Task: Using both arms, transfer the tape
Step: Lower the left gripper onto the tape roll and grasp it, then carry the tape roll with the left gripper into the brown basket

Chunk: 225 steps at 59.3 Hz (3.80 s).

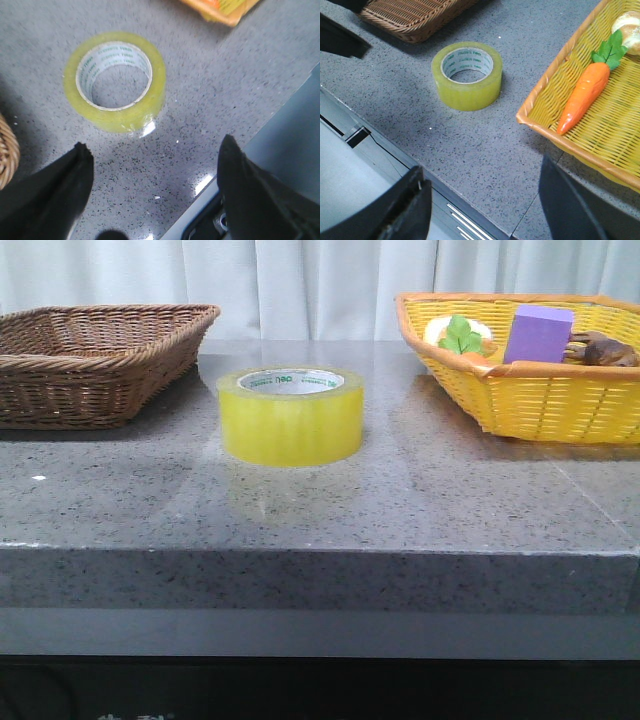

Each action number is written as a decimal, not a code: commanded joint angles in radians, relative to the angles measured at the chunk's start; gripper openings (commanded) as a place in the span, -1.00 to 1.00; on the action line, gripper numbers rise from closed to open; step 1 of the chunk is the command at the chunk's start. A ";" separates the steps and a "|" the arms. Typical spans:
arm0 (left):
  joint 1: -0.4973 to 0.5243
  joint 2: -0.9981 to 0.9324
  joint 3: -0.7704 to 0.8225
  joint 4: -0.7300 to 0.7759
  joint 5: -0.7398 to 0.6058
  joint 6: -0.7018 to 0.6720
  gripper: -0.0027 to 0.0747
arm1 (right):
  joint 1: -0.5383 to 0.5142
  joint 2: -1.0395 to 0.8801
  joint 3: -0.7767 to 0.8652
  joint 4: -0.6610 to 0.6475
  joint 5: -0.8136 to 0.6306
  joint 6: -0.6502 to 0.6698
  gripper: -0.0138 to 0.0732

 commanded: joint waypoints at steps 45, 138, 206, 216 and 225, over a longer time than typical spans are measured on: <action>-0.006 0.543 -0.480 0.010 0.136 0.043 0.39 | -0.004 -0.002 -0.022 0.005 -0.068 -0.003 0.44; 0.278 0.603 -0.909 0.105 0.251 0.043 -0.77 | -0.004 -0.002 -0.022 0.005 -0.068 -0.003 0.44; 0.565 0.781 -0.886 -0.050 0.251 0.043 0.13 | -0.004 -0.002 -0.022 0.005 -0.069 -0.003 0.44; 0.565 0.768 -0.886 -0.050 0.251 0.043 0.09 | -0.004 -0.002 -0.022 0.005 -0.069 -0.003 0.44; 0.565 0.741 -0.886 -0.062 0.251 0.043 0.06 | -0.004 -0.002 -0.022 0.005 -0.069 -0.003 0.44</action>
